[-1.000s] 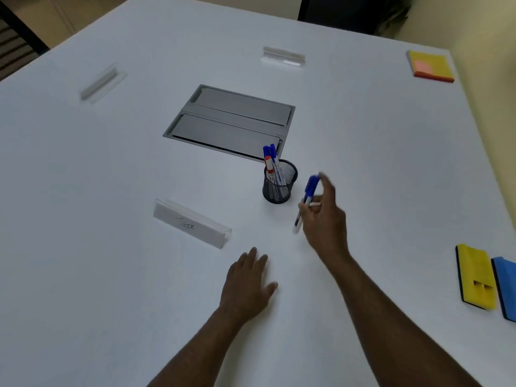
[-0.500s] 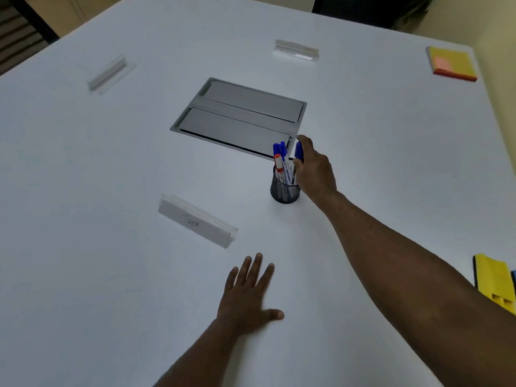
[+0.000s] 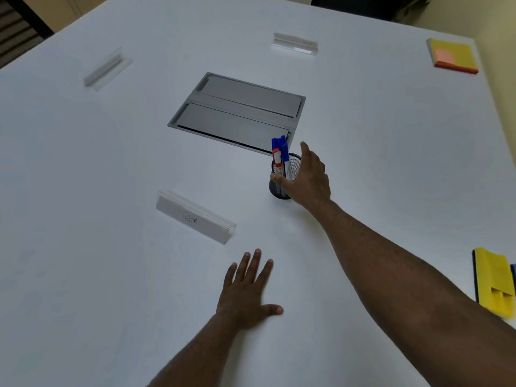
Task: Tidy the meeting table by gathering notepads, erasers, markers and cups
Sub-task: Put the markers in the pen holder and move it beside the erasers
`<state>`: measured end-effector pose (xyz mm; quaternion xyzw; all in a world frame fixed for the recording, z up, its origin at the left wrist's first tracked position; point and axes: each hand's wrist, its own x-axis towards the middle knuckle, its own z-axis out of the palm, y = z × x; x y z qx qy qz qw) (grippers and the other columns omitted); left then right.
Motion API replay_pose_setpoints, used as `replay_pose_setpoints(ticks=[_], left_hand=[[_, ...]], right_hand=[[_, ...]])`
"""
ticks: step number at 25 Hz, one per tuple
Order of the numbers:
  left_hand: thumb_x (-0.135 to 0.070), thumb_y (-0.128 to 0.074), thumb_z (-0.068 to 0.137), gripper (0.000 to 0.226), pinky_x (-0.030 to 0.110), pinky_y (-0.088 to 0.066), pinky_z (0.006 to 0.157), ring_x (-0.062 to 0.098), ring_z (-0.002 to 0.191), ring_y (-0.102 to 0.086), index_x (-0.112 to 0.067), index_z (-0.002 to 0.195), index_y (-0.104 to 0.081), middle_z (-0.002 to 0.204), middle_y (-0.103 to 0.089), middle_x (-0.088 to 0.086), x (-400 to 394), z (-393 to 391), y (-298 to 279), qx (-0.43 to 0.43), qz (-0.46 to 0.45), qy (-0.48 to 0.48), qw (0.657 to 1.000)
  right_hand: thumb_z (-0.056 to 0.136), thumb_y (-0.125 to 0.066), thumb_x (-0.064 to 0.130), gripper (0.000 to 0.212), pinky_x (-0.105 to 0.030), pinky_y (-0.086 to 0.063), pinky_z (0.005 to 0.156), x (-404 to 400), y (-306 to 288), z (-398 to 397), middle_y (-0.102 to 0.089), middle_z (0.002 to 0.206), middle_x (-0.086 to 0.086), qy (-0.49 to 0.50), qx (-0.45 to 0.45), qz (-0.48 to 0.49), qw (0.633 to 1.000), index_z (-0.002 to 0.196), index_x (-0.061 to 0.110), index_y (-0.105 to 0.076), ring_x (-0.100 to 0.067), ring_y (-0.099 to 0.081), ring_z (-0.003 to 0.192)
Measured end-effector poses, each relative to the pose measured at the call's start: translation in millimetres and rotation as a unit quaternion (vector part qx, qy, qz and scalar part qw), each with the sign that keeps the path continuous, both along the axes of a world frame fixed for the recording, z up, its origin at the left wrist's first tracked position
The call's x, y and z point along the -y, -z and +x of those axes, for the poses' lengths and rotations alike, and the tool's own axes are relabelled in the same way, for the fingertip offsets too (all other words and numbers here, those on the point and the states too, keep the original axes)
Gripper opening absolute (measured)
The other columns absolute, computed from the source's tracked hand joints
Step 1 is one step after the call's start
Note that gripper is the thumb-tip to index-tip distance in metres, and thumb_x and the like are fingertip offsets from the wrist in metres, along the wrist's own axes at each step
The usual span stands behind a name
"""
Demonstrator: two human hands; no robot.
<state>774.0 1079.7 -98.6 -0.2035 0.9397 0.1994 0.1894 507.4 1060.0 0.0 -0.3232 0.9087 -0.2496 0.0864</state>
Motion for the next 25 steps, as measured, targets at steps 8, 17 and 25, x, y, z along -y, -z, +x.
replay_pose_setpoints(ticks=[8,17,25], left_hand=[[-0.092,-0.026,0.067,0.103,0.040,0.023,0.112,0.010,0.128,0.052,-0.049,0.125,0.047,0.139,0.056,-0.013,1.2,0.2,0.4,0.008,-0.002,0.002,1.000],[-0.093,-0.027,0.068,0.104,0.040,0.024,0.110,0.013,0.133,0.048,-0.048,0.128,0.045,0.143,0.053,-0.011,0.6,0.0,1.5,0.012,-0.003,0.004,1.000],[-0.089,-0.033,0.071,0.110,0.043,0.017,0.115,0.017,0.135,0.043,-0.038,0.136,0.038,0.145,0.050,-0.007,1.3,-5.4,-13.4,0.063,0.007,0.002,0.998]], right_hand=[[0.067,-0.078,0.057,0.107,-0.051,-0.043,0.103,8.3,11.5,0.4,-0.042,0.146,-0.012,0.067,0.106,-0.012,0.992,0.146,0.015,-0.020,-0.032,-0.042,0.132],[0.065,-0.079,0.055,0.092,-0.046,-0.050,0.095,1.0,14.3,-3.0,-0.054,0.133,-0.006,0.083,0.068,-0.048,0.993,0.136,0.015,-0.037,-0.025,-0.053,0.118],[0.056,-0.080,0.058,0.089,-0.043,-0.049,0.094,-115.5,-12.4,18.8,-0.054,0.130,0.000,0.164,0.008,-0.121,0.979,0.128,0.020,-0.044,-0.021,-0.053,0.116]])
